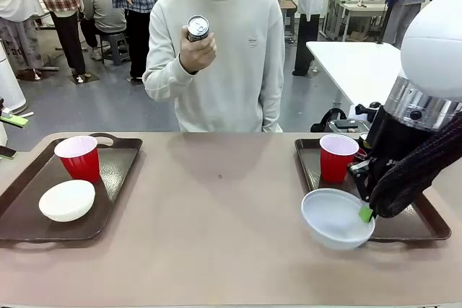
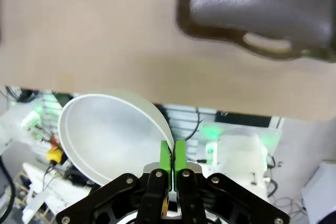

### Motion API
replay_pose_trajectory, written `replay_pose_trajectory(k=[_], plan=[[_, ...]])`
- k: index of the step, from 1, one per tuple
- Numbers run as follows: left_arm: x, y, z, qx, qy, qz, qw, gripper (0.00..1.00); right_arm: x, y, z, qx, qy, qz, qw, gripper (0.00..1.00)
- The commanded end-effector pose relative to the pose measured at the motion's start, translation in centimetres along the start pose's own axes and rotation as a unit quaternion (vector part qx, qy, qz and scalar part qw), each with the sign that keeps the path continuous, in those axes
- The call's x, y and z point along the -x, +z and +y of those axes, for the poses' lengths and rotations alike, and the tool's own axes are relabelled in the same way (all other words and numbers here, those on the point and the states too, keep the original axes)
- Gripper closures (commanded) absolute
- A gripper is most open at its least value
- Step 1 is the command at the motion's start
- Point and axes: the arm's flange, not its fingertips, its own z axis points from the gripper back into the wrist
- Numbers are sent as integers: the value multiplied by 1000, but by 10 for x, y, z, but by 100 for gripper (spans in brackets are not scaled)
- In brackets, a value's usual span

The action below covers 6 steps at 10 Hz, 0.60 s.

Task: Prepare tableware on both trays.
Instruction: Pick up a Picnic Bowl from the table and place it on a Handle tray.

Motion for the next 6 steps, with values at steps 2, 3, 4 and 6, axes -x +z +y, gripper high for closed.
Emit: replay_pose_trajectory(k=[2,3,4,6], plan=[[0,0,1,12,-8,-3,1000,20,-55,-34,-59,11,2,-8,1000,100],[0,0,1,12,-8,-3,1000,20,-68,-36,-69,6,20,3,1000,100],[0,0,1,12,-8,-3,1000,20,-74,-38,-74,-4,33,4,999,100],[0,0,1,12,-8,-3,1000,20,-76,-36,-76,-26,-10,-18,999,100]])
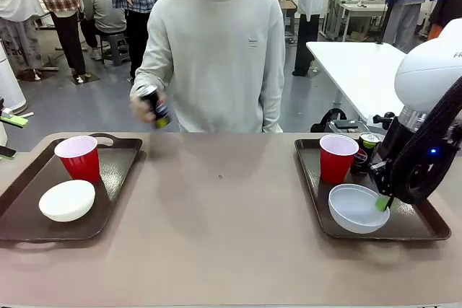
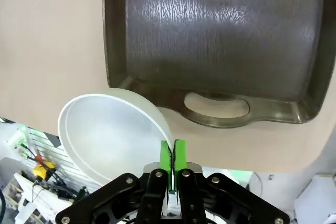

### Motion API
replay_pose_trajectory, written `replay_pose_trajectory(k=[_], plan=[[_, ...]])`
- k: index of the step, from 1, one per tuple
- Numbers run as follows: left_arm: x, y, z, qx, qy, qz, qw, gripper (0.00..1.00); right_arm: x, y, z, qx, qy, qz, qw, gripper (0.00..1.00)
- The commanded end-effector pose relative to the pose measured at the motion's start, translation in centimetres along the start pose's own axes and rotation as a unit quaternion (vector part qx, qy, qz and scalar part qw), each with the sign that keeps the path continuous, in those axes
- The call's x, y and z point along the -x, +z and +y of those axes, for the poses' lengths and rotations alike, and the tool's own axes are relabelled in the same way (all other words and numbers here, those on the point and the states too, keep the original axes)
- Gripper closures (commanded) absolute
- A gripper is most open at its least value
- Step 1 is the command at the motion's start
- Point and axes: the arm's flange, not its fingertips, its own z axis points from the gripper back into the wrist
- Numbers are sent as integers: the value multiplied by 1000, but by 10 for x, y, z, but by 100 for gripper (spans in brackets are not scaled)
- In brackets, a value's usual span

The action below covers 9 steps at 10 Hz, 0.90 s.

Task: Prepare tableware on both trays.
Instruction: Pick up a Picnic Bowl from the table and place it on a Handle tray.

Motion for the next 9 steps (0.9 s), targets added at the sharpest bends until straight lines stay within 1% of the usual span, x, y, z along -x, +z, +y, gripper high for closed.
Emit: replay_pose_trajectory(k=[1,7,8,9], plan=[[0,0,1,12,-8,-3,1000,20,2,0,3,9,6,4,1000,100],[0,0,1,12,-8,-3,1000,20,2,0,3,9,6,4,1000,100],[0,0,1,12,-8,-3,1000,20,1,0,2,2,3,1,1000,96],[0,0,1,12,-8,-3,1000,20,-14,-4,-7,0,-8,-10,1000,96]])
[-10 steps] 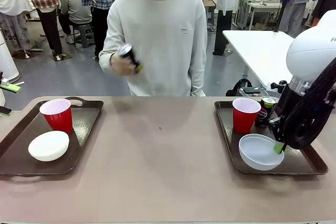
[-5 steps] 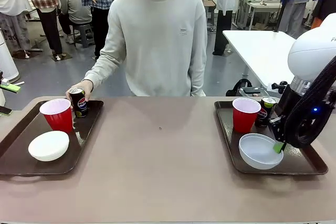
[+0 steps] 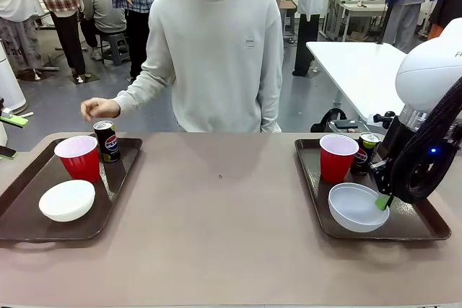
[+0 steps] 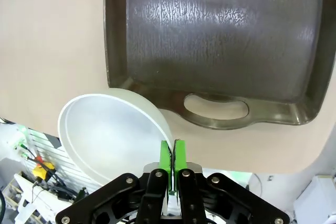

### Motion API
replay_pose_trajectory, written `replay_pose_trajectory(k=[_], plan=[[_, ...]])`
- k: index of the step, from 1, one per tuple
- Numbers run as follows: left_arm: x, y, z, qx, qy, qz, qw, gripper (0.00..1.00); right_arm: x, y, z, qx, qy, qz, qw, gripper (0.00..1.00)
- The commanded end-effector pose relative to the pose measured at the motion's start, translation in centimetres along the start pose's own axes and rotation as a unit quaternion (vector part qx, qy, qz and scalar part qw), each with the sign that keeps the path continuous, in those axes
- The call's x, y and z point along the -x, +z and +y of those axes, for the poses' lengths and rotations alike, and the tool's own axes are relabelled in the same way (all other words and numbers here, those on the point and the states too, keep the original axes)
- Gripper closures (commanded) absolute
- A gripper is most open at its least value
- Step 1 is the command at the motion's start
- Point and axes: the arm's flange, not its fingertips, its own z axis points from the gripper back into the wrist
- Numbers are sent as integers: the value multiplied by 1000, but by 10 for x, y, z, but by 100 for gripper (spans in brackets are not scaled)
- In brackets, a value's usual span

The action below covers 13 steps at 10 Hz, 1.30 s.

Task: Prepare tableware on both trays.
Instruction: Pick up a Picnic Bowl from the table and place it on a Handle tray.

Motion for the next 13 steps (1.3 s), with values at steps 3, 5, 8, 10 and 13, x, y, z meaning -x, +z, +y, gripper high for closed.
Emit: replay_pose_trajectory(k=[3,5,8,10,13], plan=[[0,0,1,12,-8,-3,1000,20,-41,-1,-19,-21,-56,-22,998,96],[0,0,1,12,-8,-3,1000,20,-55,-2,-26,-5,-69,-30,997,96],[0,0,1,12,-8,-3,1000,20,-78,-14,-43,11,-82,-16,996,96],[0,0,1,12,-8,-3,1000,20,-85,-22,-46,24,-81,-3,996,96],[0,0,1,12,-8,-3,1000,20,-86,-27,-44,43,-79,16,996,37]])
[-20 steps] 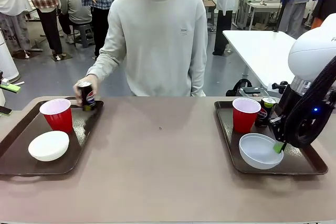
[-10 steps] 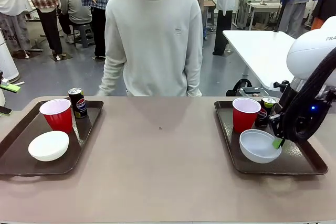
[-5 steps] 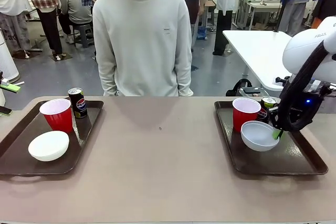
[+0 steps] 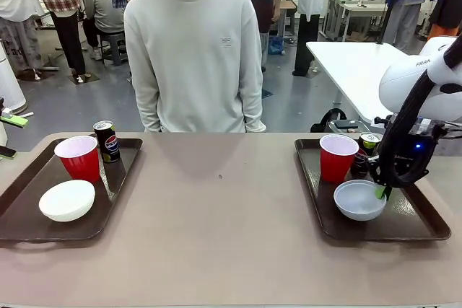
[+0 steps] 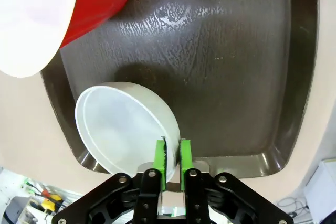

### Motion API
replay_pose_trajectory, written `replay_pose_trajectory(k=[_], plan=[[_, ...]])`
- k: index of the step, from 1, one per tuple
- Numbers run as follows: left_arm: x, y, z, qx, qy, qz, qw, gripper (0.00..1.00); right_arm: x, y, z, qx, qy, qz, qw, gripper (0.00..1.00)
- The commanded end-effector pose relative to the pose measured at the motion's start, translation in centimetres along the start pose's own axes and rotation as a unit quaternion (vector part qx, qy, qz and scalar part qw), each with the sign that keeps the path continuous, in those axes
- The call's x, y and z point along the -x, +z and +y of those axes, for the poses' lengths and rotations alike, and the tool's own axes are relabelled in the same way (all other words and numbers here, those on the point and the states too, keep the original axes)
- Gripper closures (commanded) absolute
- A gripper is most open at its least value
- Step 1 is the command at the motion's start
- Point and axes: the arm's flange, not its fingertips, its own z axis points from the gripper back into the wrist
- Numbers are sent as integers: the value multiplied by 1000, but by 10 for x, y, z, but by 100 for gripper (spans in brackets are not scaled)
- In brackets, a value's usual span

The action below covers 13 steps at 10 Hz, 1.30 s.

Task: Prepare tableware on both trays.
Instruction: Pick up a Picnic Bowl from the table and place it on a Handle tray.

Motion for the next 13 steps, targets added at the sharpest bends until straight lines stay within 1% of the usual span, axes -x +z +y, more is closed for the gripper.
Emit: replay_pose_trajectory(k=[1,3,4,5,6,7,8,9,10,11,12,13], plan=[[0,0,1,12,-8,-3,1000,20,-3,6,3,22,-8,6,1000,0],[0,0,1,12,-8,-3,1000,20,1,7,4,23,-10,5,1000,0],[0,0,1,12,-8,-3,1000,20,6,10,6,24,-13,-1,1000,13],[0,0,1,12,-8,-3,1000,20,12,13,7,25,-12,-4,1000,43],[0,0,1,12,-8,-3,1000,20,19,18,8,30,-7,-3,1000,0],[0,0,1,12,-8,-3,1000,20,25,21,10,35,-3,0,999,23],[0,0,1,12,-8,-3,1000,20,31,26,12,34,2,7,999,0],[0,0,1,12,-8,-3,1000,20,35,29,13,39,1,10,999,3],[0,0,1,12,-8,-3,1000,20,39,33,14,51,-5,10,999,0],[0,0,1,12,-8,-3,1000,20,47,39,16,62,-9,8,998,0],[0,0,1,12,-8,-3,1000,20,63,47,17,47,2,22,999,0],[0,0,1,12,-8,-3,1000,20,87,58,18,-7,30,41,999,0]])
